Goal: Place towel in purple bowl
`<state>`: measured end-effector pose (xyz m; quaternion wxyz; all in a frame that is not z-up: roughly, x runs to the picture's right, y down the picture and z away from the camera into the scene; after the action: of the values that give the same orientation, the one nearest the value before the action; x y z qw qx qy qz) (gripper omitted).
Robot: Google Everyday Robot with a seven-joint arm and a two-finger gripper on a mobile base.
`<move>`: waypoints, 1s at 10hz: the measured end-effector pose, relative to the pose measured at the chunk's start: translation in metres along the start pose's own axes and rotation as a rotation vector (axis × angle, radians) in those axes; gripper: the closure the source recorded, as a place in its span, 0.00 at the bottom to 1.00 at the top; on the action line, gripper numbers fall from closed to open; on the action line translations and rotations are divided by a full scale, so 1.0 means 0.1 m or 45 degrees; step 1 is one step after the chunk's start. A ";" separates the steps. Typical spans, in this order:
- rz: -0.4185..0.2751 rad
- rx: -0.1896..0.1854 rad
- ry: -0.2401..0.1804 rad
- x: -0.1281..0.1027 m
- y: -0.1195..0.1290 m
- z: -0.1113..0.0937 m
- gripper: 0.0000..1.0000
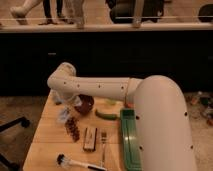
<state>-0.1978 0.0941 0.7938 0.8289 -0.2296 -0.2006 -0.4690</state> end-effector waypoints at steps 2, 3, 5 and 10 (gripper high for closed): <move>0.005 -0.002 -0.020 0.08 0.00 0.07 0.90; 0.004 -0.003 -0.021 0.08 0.00 0.07 0.90; 0.002 -0.003 -0.022 0.07 -0.01 0.07 0.90; 0.002 -0.002 -0.022 0.07 -0.02 0.07 0.90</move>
<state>-0.1969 0.0931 0.8037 0.8274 -0.2342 -0.2073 -0.4665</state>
